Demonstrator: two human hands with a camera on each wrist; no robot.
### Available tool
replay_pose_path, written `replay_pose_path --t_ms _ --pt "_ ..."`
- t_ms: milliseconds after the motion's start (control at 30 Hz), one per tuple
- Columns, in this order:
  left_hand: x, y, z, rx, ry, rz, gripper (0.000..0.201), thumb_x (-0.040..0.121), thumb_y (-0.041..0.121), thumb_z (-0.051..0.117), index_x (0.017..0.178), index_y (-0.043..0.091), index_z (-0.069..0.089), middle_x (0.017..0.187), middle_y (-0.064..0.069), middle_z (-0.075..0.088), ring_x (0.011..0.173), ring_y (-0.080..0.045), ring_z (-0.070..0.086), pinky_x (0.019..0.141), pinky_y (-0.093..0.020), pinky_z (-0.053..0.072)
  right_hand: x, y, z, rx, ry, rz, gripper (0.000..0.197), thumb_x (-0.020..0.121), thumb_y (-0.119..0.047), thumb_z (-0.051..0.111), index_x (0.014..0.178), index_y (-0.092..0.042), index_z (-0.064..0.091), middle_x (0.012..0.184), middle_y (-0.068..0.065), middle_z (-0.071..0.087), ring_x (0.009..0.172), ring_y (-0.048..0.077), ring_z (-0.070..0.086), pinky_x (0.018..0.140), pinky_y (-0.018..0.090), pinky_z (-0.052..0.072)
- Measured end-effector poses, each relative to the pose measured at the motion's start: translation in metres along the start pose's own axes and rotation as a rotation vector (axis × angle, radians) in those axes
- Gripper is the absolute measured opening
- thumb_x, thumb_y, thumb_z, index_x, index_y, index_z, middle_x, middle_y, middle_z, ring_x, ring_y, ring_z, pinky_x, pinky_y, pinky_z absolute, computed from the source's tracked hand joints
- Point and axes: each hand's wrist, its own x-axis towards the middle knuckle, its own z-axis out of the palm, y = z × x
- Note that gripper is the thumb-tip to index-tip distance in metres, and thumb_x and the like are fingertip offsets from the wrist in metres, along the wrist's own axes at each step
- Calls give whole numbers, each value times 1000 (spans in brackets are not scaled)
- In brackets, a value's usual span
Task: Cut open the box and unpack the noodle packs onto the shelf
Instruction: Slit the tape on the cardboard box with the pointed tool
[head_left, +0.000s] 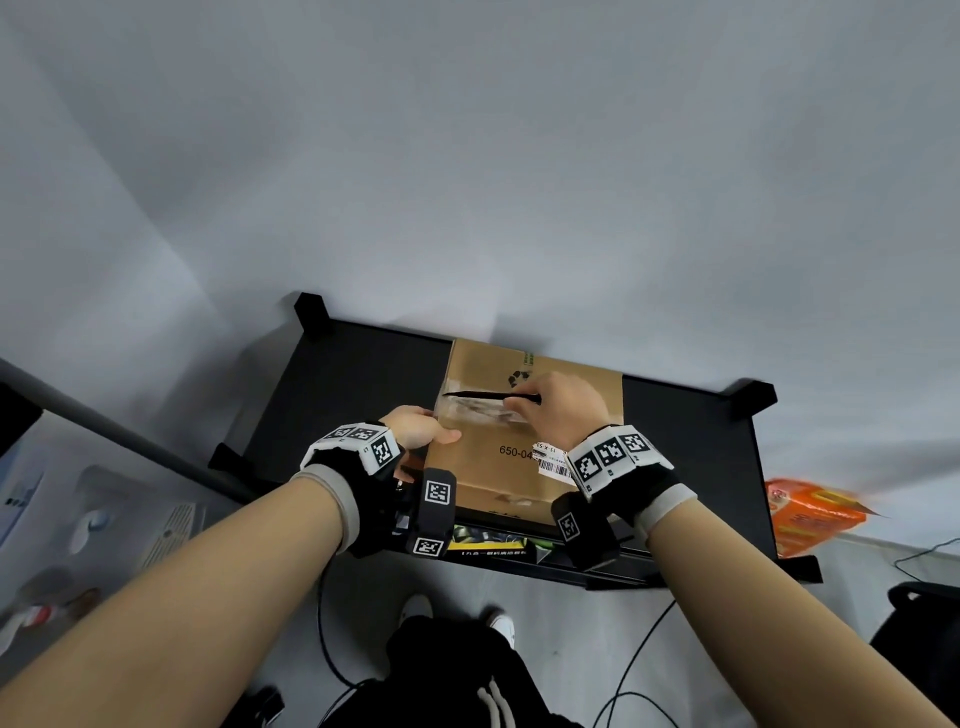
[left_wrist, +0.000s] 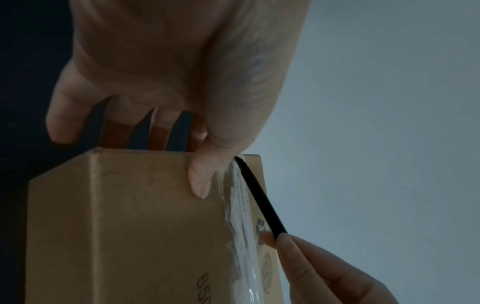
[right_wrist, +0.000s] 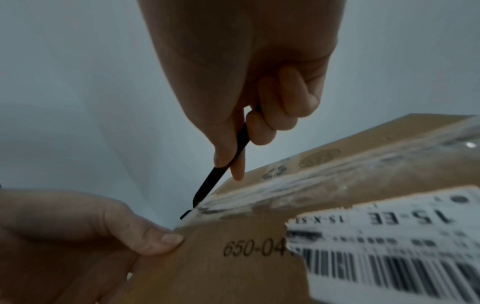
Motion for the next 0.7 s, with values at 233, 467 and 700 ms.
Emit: replay_pose_path --t_ms 233,467,700 --pt "-8 4 0 58 47 -17 60 78 26 74 132 16 49 130 -10 59 112 -35 60 94 -53 49 2 -6 -11 -47 -94 5 27 89 -43 53 100 -30 73 110 -3 71 100 22 64 84 37 53" --pt "-8 4 1 57 50 -24 58 79 25 73 131 17 50 122 -11 64 104 -34 65 94 -55 49 3 1 -15 -21 -168 73 28 86 -45 55 95 -29 76 77 -4 70 78 21 63 67 27 48" --pt "-7 7 1 102 51 -13 54 83 21 69 132 10 49 126 -13 62 101 -30 62 67 -35 51 8 13 -23 27 -255 104 21 83 -42 56 80 -35 75 74 -11 73 70 14 65 68 27 52"
